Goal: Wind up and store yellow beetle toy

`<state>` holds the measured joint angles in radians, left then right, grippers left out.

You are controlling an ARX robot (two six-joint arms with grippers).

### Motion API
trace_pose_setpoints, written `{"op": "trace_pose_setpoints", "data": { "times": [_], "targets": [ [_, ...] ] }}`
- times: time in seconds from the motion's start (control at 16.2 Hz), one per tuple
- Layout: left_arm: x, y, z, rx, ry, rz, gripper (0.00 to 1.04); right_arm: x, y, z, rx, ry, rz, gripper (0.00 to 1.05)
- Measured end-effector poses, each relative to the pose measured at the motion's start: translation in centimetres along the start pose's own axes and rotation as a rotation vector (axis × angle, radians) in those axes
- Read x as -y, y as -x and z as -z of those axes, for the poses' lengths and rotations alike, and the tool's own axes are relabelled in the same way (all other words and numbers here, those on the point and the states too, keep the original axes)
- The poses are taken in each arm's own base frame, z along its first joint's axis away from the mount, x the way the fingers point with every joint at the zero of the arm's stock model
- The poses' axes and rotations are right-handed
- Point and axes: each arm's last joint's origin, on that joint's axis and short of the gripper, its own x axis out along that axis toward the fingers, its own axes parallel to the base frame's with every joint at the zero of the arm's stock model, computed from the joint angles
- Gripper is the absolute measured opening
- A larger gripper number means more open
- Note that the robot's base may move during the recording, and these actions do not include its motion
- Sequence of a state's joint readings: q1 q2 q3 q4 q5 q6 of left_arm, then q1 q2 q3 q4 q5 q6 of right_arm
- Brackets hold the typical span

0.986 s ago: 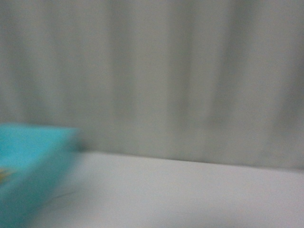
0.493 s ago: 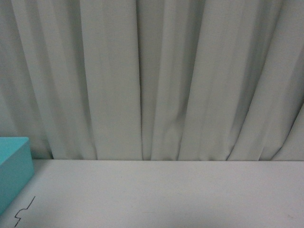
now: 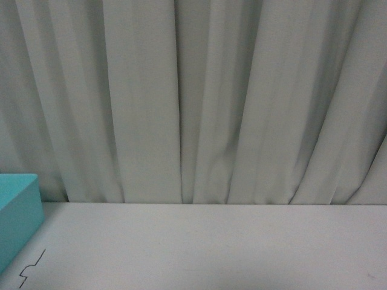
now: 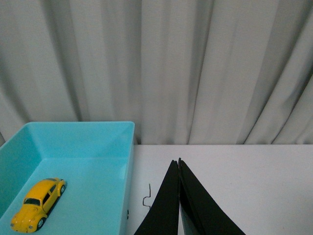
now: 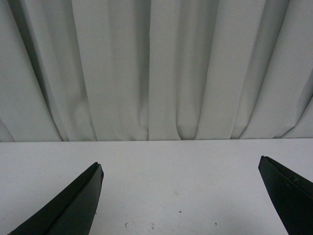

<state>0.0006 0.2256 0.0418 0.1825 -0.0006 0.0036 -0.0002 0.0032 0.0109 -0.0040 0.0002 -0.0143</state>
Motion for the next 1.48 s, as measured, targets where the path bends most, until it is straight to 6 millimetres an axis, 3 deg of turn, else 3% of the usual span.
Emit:
{"op": "trace_pose_setpoints", "data": {
  "times": [0.31,0.92,1.42,1.48],
  "targets": [
    [0.0,1.3,1.1,-0.004,0.001,0.0,0.02,0.0,0.0,0.0,0.0,0.0,0.0,0.98],
    [0.0,1.4,1.0,0.002,0.001,0.0,0.02,0.0,0.0,0.0,0.0,0.0,0.0,0.98],
    [0.0,1.4,1.0,0.002,0.001,0.0,0.98,0.0,0.0,0.0,0.0,0.0,0.0,0.98],
    [0.0,1.4,1.0,0.002,0.001,0.0,0.98,0.0,0.0,0.0,0.0,0.0,0.0,0.98]
  ]
}}
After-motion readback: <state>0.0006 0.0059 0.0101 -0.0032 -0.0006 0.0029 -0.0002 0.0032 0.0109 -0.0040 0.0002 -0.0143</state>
